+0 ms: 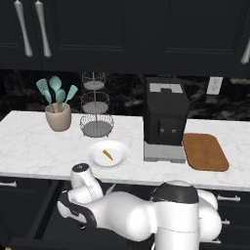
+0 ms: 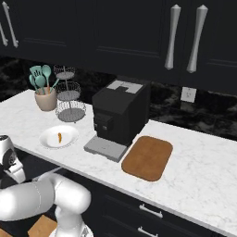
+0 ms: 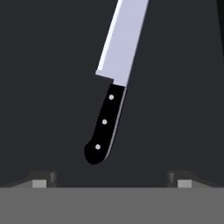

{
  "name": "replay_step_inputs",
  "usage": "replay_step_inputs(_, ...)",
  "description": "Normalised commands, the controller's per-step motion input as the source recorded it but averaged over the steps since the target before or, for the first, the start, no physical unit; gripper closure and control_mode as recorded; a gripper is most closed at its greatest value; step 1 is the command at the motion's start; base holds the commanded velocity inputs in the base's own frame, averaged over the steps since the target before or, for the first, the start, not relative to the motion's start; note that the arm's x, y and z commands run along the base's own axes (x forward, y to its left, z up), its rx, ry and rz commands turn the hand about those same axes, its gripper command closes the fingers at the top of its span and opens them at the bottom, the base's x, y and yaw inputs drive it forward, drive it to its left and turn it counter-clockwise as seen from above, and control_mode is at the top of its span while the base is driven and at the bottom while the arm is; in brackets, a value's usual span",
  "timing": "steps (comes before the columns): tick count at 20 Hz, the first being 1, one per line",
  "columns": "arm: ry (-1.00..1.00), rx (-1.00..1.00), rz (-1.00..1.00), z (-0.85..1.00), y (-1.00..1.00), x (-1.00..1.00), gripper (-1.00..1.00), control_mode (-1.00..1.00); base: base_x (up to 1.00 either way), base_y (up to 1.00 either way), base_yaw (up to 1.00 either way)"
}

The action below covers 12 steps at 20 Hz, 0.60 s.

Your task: Pick up the knife from the drawer and place it on the cutting board. Then place the meat from the plate to the cutting board.

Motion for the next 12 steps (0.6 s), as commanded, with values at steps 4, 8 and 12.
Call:
replay_step_inputs(4,0.00,-0.03,-0.05,-0.13,0.17,0.14,-1.00,-1.00,0.00,0.00,0.00)
replay_step_inputs(8,0.00,-0.02,0.00,-0.17,0.00,0.04,-1.00,-1.00,0.00,0.00,0.00)
replay_step_inputs(12,-0.01,-0.02,0.00,-0.28,0.00,0.01,-1.00,-1.00,0.00,0.00,0.00)
